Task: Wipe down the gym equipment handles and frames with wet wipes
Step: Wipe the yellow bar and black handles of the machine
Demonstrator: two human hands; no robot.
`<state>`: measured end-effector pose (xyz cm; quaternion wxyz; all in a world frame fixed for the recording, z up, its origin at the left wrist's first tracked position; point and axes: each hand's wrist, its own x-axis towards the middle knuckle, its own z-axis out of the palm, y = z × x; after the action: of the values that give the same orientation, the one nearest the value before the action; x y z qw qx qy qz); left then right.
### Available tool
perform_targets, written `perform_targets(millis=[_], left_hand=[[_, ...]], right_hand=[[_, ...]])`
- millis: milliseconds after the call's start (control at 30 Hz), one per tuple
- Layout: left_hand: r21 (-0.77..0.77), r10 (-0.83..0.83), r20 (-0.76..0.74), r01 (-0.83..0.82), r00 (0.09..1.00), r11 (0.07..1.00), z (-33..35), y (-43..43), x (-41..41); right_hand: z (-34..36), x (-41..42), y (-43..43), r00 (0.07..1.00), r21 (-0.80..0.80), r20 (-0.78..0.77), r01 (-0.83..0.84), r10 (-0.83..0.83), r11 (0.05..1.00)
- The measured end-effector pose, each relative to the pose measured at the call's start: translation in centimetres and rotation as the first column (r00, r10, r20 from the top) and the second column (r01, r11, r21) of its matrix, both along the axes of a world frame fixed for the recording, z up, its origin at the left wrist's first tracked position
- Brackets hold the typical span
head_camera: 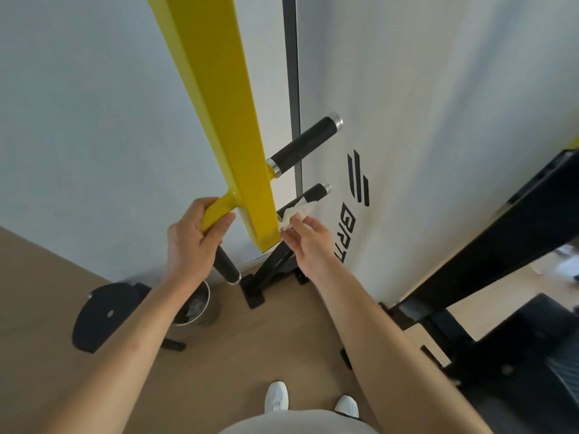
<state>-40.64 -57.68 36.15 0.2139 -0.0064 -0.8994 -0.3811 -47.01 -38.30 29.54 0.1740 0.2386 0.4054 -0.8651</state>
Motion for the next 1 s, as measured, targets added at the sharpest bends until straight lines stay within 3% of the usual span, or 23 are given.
perform_targets(millis=[167,300,367,533,667,767,900,1000], left_hand=[[0.038,0.007,0.019,-0.008,1.0,0.999,0.0,0.2,0.1],[0.051,0.016,0.011,-0.017,1.0,0.999,-0.2,0.5,0.3],[0.054,0.025,0.005,-0.025,1.0,0.998,-0.2,0.6,0.4],[0.046,0.048,0.0,-0.048,0.999,0.998,0.1,0.5,0.2],[0.048,0.036,0.005,-0.036,0.999,0.998,0.2,0.3,0.5],[0.048,0.035,-0.005,-0.035,0.999,0.998,0.2,0.4,0.7],[0.064,0.044,0.001,-0.044,0.999,0.997,0.1,0.4,0.7],[0.089,0.038,0.023,-0.04,0.999,0.995,0.1,0.5,0.6]], right_hand=[[0.8,-1.7,1.1,0.994,0.083,0.061,0.086,-0.092,0.993],[1.8,-3.8,2.3,0.982,0.288,0.059,0.154,-0.178,0.945],[1.9,-3.6,1.5,0.987,0.356,0.046,0.13,-0.157,0.925],[1.2,-0.8,-2.0,0.998,0.352,0.028,0.034,-0.047,0.935],[1.3,-2.0,-0.9,0.974,0.262,0.016,0.216,-0.228,0.941],[0.8,-2.5,0.6,0.951,0.445,-0.104,0.306,-0.291,0.841],[-1.4,-1.2,2.2,0.893,0.684,-0.448,0.364,-0.029,0.632],[-2.7,-1.8,3.6,0.709,0.767,-0.621,0.463,0.334,0.444]])
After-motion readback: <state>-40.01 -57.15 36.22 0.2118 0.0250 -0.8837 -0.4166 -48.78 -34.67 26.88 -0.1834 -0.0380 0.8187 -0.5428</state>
